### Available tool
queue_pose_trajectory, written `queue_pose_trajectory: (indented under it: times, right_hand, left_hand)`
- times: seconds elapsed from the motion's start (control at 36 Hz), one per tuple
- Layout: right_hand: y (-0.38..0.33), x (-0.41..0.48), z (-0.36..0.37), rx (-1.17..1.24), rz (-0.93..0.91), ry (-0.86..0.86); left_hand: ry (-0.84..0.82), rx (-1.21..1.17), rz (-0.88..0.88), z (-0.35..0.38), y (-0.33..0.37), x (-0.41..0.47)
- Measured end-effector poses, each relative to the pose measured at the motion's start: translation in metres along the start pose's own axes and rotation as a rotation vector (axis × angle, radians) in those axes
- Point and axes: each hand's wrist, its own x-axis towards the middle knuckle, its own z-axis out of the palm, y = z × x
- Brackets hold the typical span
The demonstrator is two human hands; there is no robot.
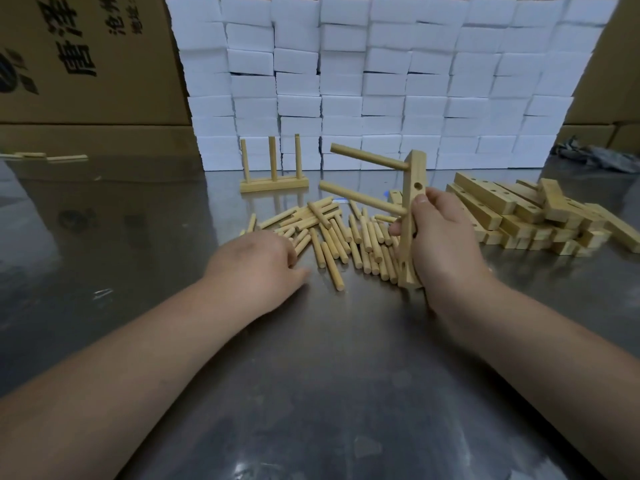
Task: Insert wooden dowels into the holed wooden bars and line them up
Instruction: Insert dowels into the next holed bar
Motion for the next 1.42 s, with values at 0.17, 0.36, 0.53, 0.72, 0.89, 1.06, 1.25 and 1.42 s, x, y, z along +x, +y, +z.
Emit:
queue_pose_trajectory:
  times: [0.17,0.36,0.53,0.72,0.89,1.06,1.25,1.42]
  right_hand:
    - [0.003,-0.001,0.003,-0.015,-0.017,-0.015]
    - [0.004,0.000,0.003,0.010,-0.008,-0.017]
    - [0.005,0.000,0.003,0.004,-0.007,-0.018]
    - [0.004,0.001,0.003,0.040,-0.007,-0.015]
    - [0.004,0.003,0.002,0.039,0.018,0.012]
    - [0.004,0.008,0.000,0.057,0.053,0.066]
    - [0.000,0.012,-0.005,0.168,0.125,0.147]
    - [-0.001,0.012,-0.007,0.203,0.148,0.161]
  left_hand:
    - [0.010,0.066,-0.025,0.002,-0.002,0.004]
    - [-0.002,0.103,-0.038,0.004,-0.003,0.006]
    - [-0.022,0.085,-0.060,0.005,-0.001,0.005]
    - [-0.020,0.141,-0.055,0.003,0.001,0.004]
    - [-0.014,0.139,-0.077,0.000,0.002,0.002]
    - [0.236,-0.030,-0.100,-0.011,0.000,0.002]
    - [0.267,-0.401,0.165,-0.010,0.007,-0.010]
    - [0.201,-0.533,0.404,-0.007,0.010,-0.015]
